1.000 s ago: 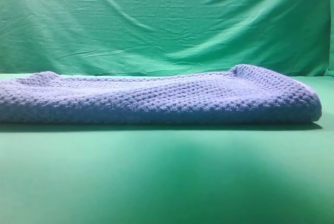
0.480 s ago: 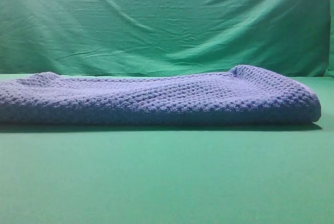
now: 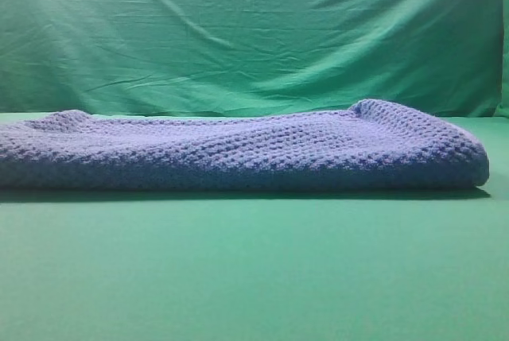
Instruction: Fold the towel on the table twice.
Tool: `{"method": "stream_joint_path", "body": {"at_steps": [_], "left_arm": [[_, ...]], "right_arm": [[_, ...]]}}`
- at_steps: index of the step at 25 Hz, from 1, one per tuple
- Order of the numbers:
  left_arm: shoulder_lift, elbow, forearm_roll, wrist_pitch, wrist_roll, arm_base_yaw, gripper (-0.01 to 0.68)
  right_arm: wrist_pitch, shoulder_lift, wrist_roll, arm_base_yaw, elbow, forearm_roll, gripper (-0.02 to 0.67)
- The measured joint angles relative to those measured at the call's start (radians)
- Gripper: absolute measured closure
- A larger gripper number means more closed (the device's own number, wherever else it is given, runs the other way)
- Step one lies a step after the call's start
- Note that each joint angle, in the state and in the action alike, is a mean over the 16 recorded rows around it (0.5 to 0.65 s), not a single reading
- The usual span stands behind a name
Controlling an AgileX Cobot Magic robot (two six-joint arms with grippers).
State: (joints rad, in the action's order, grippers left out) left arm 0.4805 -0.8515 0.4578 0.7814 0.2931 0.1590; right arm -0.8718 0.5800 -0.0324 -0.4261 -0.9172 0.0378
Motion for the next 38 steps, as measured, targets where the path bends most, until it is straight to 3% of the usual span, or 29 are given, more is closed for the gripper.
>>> {"method": "stream_joint_path", "body": {"at_steps": [8, 15, 27, 38], "left_arm": [[-0.321, 0.237, 0.001, -0.077, -0.025, 0.0, 0.673], [-0.465, 0.339, -0.009, -0.08, -0.084, 0.0, 0.673], [-0.493, 0.396, -0.08, -0.107, -0.134, 0.0, 0.673], [-0.423, 0.589, -0.151, -0.395, -0.128, 0.0, 0.673]], "right_arm": [[0.121, -0.262, 0.034, 0.0, 0.196, -0.01, 0.649], [0.095, -0.461, 0.049, 0.0, 0.259, -0.035, 0.649], [0.042, -0.6, 0.105, 0.0, 0.328, -0.079, 0.649], [0.421, -0.576, 0.129, 0.0, 0.616, -0.072, 0.649]]}}
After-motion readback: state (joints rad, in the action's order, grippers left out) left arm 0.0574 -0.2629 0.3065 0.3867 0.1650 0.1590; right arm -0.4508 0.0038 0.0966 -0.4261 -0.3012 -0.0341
